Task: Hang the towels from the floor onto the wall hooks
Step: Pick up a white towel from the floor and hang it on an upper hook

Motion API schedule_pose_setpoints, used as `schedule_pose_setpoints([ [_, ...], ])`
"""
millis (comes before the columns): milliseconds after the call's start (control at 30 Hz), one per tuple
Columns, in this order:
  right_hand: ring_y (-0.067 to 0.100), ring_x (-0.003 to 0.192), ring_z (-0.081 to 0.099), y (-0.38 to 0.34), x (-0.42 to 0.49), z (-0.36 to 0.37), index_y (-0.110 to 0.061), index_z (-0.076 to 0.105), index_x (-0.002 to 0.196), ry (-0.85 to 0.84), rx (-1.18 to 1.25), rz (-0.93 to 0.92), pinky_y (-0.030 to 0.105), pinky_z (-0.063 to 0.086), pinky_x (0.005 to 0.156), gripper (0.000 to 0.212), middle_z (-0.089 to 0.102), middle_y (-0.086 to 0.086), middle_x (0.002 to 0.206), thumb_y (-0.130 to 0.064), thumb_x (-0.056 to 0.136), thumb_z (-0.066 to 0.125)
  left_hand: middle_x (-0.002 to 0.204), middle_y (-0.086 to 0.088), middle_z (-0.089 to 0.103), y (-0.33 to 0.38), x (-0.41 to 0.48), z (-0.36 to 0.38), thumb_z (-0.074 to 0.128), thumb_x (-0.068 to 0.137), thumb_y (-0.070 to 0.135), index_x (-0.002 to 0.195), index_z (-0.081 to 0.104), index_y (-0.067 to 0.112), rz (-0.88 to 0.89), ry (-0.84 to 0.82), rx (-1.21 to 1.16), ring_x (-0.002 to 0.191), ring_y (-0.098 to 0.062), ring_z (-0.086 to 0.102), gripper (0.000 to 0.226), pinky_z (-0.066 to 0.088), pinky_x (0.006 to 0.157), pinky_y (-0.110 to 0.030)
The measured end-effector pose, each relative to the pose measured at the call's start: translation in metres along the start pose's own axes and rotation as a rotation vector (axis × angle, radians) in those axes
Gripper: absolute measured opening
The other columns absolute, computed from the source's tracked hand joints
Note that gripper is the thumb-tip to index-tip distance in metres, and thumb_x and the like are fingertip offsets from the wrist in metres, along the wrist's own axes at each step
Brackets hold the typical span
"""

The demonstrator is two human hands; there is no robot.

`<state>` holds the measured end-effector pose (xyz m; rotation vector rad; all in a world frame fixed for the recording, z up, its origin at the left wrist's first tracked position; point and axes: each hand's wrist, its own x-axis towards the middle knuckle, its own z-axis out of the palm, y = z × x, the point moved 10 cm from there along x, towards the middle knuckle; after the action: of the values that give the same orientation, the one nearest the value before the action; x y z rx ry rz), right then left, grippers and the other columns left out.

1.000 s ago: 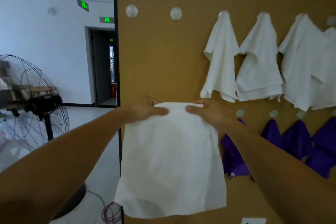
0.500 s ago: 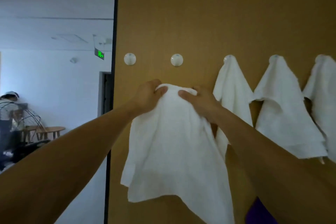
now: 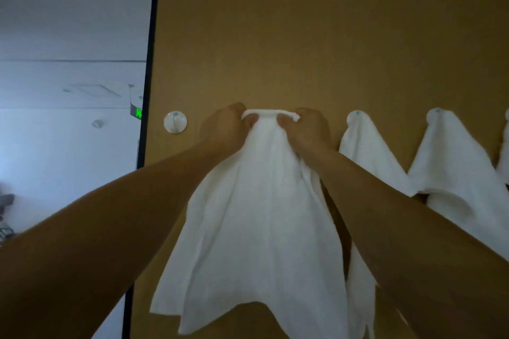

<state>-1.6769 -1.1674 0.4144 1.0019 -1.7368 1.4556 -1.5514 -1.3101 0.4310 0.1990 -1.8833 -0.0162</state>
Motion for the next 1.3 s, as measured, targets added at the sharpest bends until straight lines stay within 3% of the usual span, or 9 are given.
schedule_pose_setpoints([
  [133,0.023,0.09,0.065,-0.005,0.033,0.004,-0.021,0.066,0.094,0.042,-0.064,-0.021,0.036,0.053,0.079,0.029,0.068,0.0,0.095,-0.047,0.086,0.057,0.08,0.005,0.052,-0.01,0.031,0.003,0.045,0.094,0.048,0.089,0.047,0.024,-0.031,0.069,-0.015,0.073,-0.019,0.048,0.024,0.032,0.066,-0.031],
  [267,0.027,0.106,0.063,0.001,0.05,0.016,-0.016,0.062,0.122,0.063,-0.161,0.016,0.03,0.046,0.084,0.047,0.067,0.006,0.118,-0.046,0.087,0.058,0.076,0.007,0.05,-0.019,0.041,0.014,0.049,0.092,0.046,0.096,0.049,0.024,-0.031,0.086,0.045,0.065,-0.015,0.045,0.023,0.028,0.056,-0.027],
  [633,0.011,0.075,0.063,0.027,0.029,0.039,-0.029,0.063,0.079,-0.069,0.003,0.061,0.027,0.049,0.061,0.009,0.065,-0.011,0.081,-0.033,0.072,0.06,0.075,0.008,0.055,-0.037,0.019,0.057,0.061,0.086,0.034,0.085,0.055,0.018,-0.19,-0.098,-0.403,0.066,-0.009,0.051,0.017,0.036,0.055,-0.024],
  [800,0.005,0.071,0.063,0.031,0.016,0.046,-0.036,0.064,0.068,-0.157,-0.041,0.022,0.024,0.048,0.06,0.014,0.064,-0.02,0.071,-0.044,0.069,0.052,0.064,0.009,0.056,-0.017,0.008,0.055,0.043,0.093,0.044,0.072,0.057,0.019,-0.03,-0.14,-0.058,0.059,-0.012,0.052,0.035,0.035,0.053,-0.026],
  [867,0.001,0.073,0.061,0.025,0.009,0.049,-0.04,0.065,0.075,-0.181,-0.101,-0.053,0.023,0.045,0.06,0.017,0.059,-0.025,0.07,-0.046,0.076,0.049,0.066,0.009,0.051,-0.007,0.003,0.05,0.036,0.094,0.04,0.076,0.057,0.018,0.063,-0.077,0.215,0.066,-0.015,0.048,0.035,0.037,0.066,-0.031],
  [1000,0.007,0.065,0.054,0.024,-0.005,0.054,-0.03,0.06,0.07,-0.166,-0.209,-0.163,0.028,0.04,0.06,0.024,0.057,-0.015,0.069,-0.035,0.088,0.045,0.095,-0.005,0.053,0.0,-0.01,0.061,0.038,0.094,0.038,0.102,0.059,0.016,0.173,-0.12,0.455,0.09,-0.023,0.044,0.031,0.03,0.081,-0.038],
  [1133,0.02,0.106,0.044,0.022,-0.025,0.043,-0.018,0.068,0.107,-0.007,-0.483,-0.29,0.038,0.041,0.092,0.027,0.055,-0.001,0.116,-0.024,0.096,0.043,0.092,0.0,0.06,-0.002,-0.027,0.058,0.042,0.096,0.039,0.11,0.052,0.018,0.15,-0.116,0.121,0.082,-0.019,0.057,0.028,0.042,0.075,-0.035],
  [1233,0.023,0.103,0.045,0.018,-0.041,0.047,-0.016,0.067,0.102,-0.025,-0.491,-0.312,0.039,0.037,0.092,0.03,0.06,0.003,0.111,-0.022,0.097,0.038,0.102,-0.005,0.064,-0.024,-0.042,0.051,0.038,0.098,0.043,0.11,0.059,0.02,-0.11,-0.057,-0.417,0.091,-0.025,0.061,0.034,0.05,0.082,-0.045],
  [1300,0.023,0.1,0.048,0.019,-0.049,0.049,-0.016,0.065,0.095,-0.017,-0.5,-0.323,0.038,0.034,0.091,0.032,0.063,0.003,0.103,-0.024,0.097,0.034,0.09,-0.003,0.062,-0.026,-0.053,0.054,0.04,0.095,0.04,0.085,0.06,0.024,-0.123,-0.086,-0.424,0.083,-0.024,0.06,0.028,0.051,0.075,-0.042],
])
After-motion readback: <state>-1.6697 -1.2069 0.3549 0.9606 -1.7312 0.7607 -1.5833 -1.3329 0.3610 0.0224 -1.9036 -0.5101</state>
